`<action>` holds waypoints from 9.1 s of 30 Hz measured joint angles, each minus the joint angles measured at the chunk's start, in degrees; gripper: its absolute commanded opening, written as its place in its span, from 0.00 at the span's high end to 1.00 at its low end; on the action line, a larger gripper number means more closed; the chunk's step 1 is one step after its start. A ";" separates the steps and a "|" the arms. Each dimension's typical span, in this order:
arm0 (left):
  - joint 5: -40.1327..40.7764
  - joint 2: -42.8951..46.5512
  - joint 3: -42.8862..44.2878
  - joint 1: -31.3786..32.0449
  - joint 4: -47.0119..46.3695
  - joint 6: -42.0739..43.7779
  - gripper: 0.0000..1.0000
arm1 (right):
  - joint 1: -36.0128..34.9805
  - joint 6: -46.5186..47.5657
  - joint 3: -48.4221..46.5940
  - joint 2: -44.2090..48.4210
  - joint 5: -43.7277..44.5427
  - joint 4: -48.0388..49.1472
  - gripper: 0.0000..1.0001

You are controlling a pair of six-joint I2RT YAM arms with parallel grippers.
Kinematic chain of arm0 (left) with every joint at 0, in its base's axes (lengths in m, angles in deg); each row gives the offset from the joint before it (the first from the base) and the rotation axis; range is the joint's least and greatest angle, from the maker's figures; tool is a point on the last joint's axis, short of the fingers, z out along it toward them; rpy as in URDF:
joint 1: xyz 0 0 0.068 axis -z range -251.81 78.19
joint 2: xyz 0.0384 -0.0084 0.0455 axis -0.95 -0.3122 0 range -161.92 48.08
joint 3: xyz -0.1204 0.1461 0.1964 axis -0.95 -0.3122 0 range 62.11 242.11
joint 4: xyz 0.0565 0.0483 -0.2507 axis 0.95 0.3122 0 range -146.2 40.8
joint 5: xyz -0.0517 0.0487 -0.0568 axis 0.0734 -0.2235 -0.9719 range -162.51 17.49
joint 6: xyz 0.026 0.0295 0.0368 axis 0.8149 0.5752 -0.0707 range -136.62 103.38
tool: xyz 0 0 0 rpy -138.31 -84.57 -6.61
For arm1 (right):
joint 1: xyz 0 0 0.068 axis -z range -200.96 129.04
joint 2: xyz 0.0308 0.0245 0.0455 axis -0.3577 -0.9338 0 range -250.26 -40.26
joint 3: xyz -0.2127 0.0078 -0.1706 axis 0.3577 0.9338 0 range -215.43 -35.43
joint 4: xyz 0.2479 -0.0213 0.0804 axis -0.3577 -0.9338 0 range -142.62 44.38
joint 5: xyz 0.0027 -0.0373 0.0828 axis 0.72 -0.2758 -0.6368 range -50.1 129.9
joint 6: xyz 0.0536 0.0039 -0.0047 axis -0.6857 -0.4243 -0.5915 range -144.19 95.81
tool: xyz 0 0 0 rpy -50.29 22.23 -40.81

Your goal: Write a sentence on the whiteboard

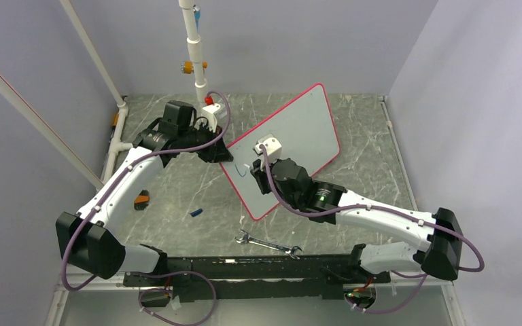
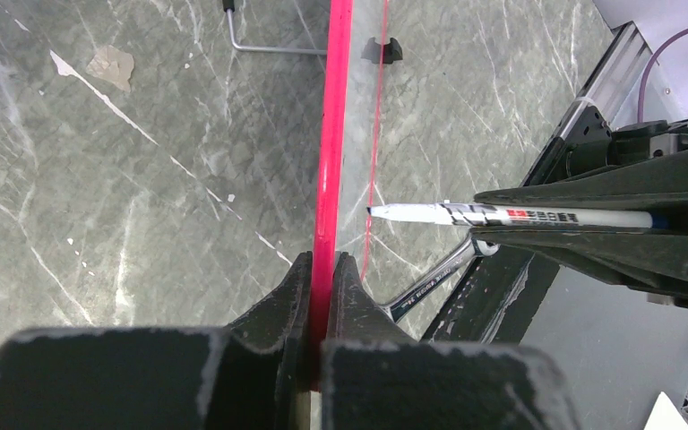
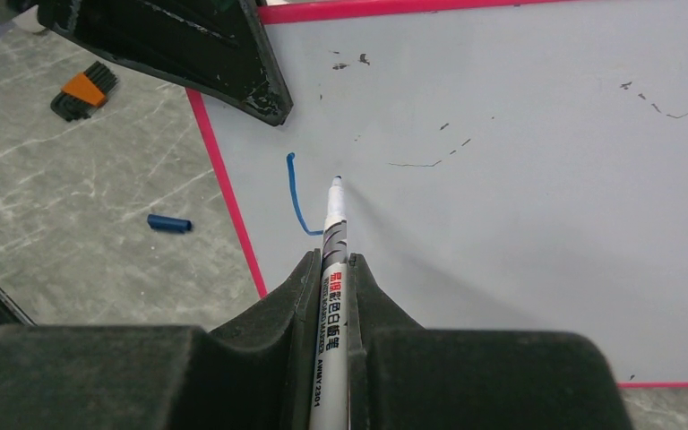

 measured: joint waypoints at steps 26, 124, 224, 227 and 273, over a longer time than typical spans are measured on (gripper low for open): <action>0.44 -0.24 0.07 -0.02 0.15 -0.13 1.00 | 0.00 -1.55 3.85 -1.05 -0.09 1.92 1.00; 0.96 -0.68 0.46 0.35 0.35 -0.15 1.00 | 5.53 -4.46 1.60 -0.66 0.48 0.63 1.00; 1.55 -0.68 0.55 0.79 0.37 -0.98 1.00 | 8.81 -5.95 -0.96 -0.72 -0.02 -2.05 1.00; 1.57 -0.68 0.55 0.79 0.42 -0.98 1.00 | 8.90 -5.57 -0.96 -0.72 -0.50 -2.05 1.00; 1.92 -0.66 0.57 0.90 0.59 -1.01 1.00 | 10.80 -5.70 0.15 0.63 -0.70 -5.44 1.00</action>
